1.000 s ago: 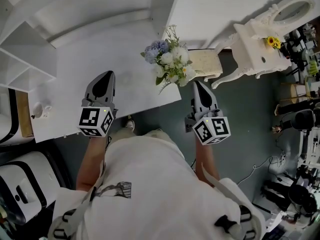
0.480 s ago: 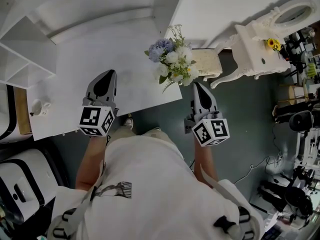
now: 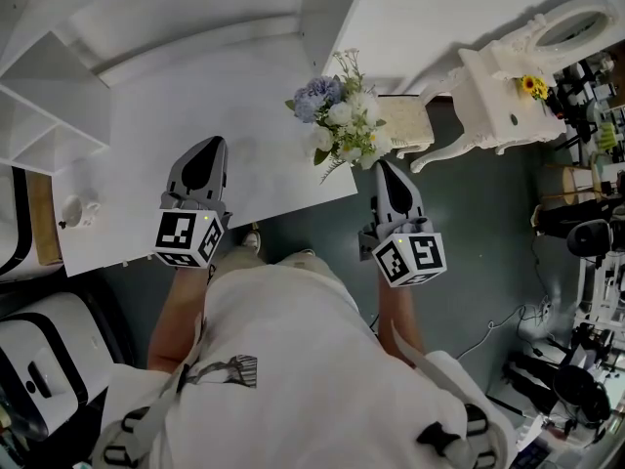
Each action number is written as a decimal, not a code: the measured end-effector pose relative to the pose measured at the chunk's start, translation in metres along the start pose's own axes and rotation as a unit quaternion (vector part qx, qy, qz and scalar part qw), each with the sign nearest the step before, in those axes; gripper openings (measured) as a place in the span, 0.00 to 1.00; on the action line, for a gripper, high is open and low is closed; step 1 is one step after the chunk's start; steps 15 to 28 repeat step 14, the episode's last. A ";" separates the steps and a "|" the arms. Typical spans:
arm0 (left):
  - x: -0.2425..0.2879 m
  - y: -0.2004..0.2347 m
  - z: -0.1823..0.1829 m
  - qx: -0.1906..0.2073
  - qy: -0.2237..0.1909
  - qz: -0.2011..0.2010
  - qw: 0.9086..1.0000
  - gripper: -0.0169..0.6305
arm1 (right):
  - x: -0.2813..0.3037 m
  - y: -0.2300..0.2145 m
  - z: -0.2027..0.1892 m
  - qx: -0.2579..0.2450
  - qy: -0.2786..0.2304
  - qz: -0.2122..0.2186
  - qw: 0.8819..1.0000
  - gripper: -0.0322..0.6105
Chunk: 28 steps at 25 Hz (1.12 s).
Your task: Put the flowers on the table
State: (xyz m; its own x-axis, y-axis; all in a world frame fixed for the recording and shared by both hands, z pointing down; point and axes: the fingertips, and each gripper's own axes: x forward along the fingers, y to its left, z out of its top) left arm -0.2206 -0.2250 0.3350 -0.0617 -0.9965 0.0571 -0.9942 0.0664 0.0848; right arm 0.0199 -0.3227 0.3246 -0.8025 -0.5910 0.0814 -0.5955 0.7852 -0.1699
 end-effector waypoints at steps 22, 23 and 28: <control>0.004 0.001 -0.001 -0.004 -0.002 -0.009 1.000 0.05 | 0.002 0.000 0.003 -0.005 -0.003 -0.006 1.000 0.06; 0.004 0.001 -0.001 -0.004 -0.002 -0.009 1.000 0.05 | 0.002 0.000 0.003 -0.005 -0.003 -0.006 1.000 0.06; 0.004 0.001 -0.001 -0.004 -0.002 -0.009 1.000 0.05 | 0.002 0.000 0.003 -0.005 -0.003 -0.006 1.000 0.06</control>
